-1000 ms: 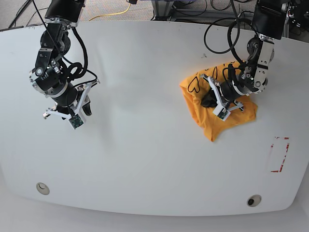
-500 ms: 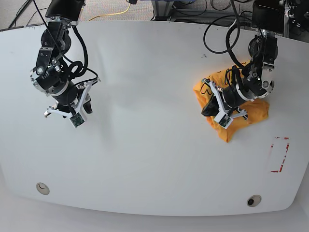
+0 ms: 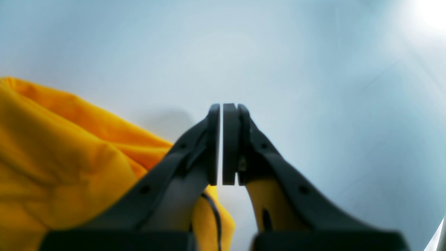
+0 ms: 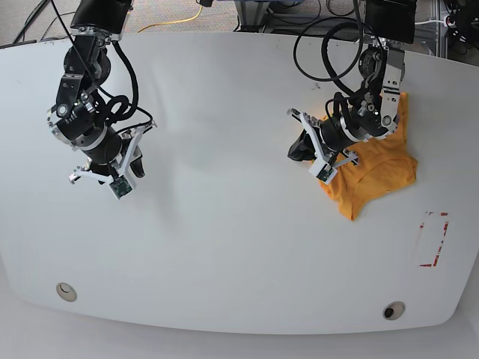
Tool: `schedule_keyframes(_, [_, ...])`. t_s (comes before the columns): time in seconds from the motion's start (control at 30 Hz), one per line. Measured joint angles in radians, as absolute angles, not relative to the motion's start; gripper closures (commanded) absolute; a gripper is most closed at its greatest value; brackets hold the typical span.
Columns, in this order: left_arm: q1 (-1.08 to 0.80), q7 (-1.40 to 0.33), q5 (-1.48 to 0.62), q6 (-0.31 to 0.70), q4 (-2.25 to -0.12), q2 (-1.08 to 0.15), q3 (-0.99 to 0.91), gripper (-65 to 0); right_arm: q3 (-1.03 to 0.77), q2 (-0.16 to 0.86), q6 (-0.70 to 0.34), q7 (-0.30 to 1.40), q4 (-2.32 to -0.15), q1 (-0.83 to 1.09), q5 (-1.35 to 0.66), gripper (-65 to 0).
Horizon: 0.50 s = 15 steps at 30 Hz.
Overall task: Layout the t-shirt on the table in an organized manner, then fold the t-shirt properly
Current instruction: 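Drag the orange shirt with the left gripper toward the table's red-marked corner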
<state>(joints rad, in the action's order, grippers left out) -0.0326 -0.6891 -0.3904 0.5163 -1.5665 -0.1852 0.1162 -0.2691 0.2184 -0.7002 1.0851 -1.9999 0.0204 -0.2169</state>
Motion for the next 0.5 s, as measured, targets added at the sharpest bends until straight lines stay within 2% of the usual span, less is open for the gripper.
schedule_keyframes(0.27, [-0.072,-0.681,-0.401,0.524,-1.551,-0.23,0.014,0.0,-0.27,0.219,-0.7,1.085,-2.0,0.021,-0.217,-12.4])
schedule_keyframes(0.5, [-0.14,-0.681,-0.398,0.521,-1.554,-0.318,-0.059,0.0,-0.273,0.219,-0.7,1.085,-2.0,0.023,-0.216,-12.4])
